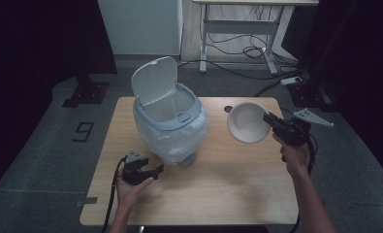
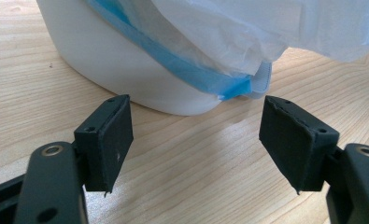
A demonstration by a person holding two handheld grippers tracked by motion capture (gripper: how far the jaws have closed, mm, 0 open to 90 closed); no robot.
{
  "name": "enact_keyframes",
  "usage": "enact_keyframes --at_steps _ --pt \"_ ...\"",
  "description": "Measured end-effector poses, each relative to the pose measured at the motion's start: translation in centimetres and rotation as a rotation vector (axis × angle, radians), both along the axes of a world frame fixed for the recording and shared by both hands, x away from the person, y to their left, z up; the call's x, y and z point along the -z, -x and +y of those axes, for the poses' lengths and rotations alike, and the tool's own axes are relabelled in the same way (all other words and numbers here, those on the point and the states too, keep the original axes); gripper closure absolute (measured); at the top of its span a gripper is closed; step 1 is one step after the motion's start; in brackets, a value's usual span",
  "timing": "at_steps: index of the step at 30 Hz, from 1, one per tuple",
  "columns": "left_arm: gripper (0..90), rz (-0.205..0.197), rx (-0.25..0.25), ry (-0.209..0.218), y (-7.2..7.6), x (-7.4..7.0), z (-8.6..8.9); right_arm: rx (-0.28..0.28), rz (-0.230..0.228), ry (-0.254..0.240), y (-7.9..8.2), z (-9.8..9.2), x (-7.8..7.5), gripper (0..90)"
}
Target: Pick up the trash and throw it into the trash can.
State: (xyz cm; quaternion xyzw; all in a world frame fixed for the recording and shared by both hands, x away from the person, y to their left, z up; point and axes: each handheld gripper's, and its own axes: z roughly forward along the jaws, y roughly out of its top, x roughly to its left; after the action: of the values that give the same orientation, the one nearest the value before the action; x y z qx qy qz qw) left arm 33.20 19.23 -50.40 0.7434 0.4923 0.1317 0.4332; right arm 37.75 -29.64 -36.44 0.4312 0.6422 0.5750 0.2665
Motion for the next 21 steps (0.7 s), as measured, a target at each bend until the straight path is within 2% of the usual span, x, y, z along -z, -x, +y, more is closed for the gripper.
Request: enact_keyframes --at_steps 8,16,21 --pt "25.7 0.011 -0.001 0.0 -0.2 0.3 0.0 -0.076 -0.032 -0.032 0.6 1.6 -2.4 83.4" --pt "25.7 0.014 -0.003 0.004 -0.2 0.3 0.2 -0.097 -0.051 -0.017 0.6 2.9 -3.8 83.4" --pt "25.7 0.02 -0.002 0.004 -0.2 0.4 0.1 -0.113 -0.065 -0.025 0.8 3.3 -4.6 83.4"
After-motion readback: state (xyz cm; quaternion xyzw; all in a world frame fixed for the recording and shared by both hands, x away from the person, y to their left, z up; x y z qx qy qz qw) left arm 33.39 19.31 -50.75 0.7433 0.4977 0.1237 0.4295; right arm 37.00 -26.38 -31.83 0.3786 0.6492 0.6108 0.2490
